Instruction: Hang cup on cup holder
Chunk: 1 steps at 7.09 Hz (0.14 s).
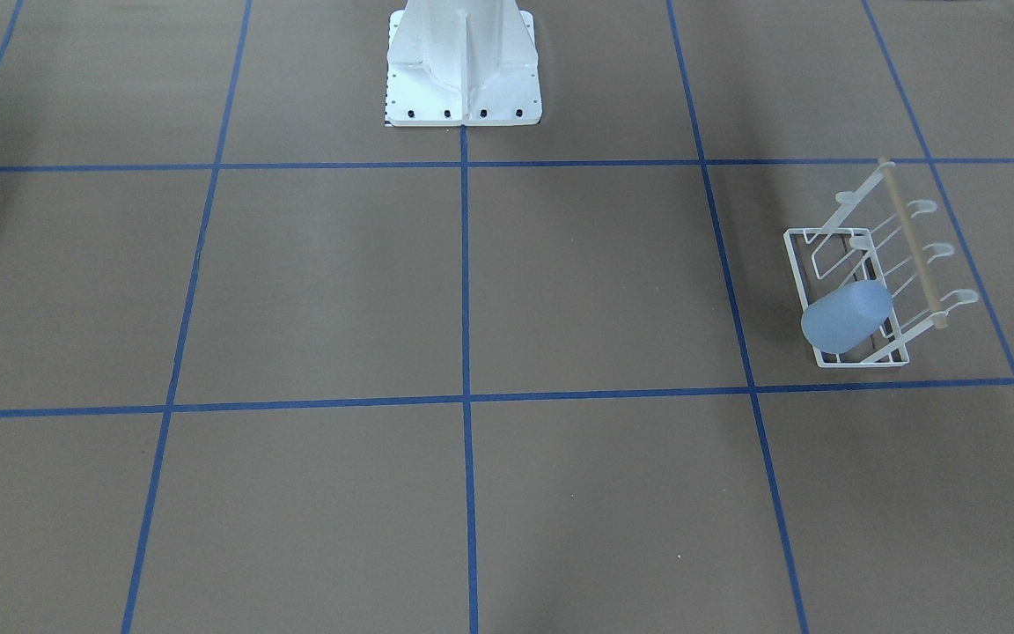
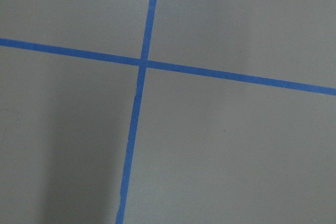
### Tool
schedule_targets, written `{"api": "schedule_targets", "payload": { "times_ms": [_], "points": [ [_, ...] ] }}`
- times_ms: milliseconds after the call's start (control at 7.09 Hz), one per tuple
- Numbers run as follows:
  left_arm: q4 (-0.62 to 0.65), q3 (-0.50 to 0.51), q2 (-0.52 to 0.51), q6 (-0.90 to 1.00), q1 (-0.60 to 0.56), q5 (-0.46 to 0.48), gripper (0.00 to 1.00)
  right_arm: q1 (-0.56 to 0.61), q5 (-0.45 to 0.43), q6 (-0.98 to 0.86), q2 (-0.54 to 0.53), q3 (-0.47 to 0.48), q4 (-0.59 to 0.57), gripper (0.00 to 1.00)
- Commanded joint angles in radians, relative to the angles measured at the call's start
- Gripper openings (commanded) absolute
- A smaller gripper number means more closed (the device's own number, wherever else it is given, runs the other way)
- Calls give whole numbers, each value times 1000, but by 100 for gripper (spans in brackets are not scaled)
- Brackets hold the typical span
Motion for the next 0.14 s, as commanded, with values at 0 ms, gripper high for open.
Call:
{"api": "schedule_targets", "payload": {
  "times_ms": [0],
  "points": [
    [0,0,1,0,1,0,98,-3,0,1,0,-1,2,100]
  ]
}}
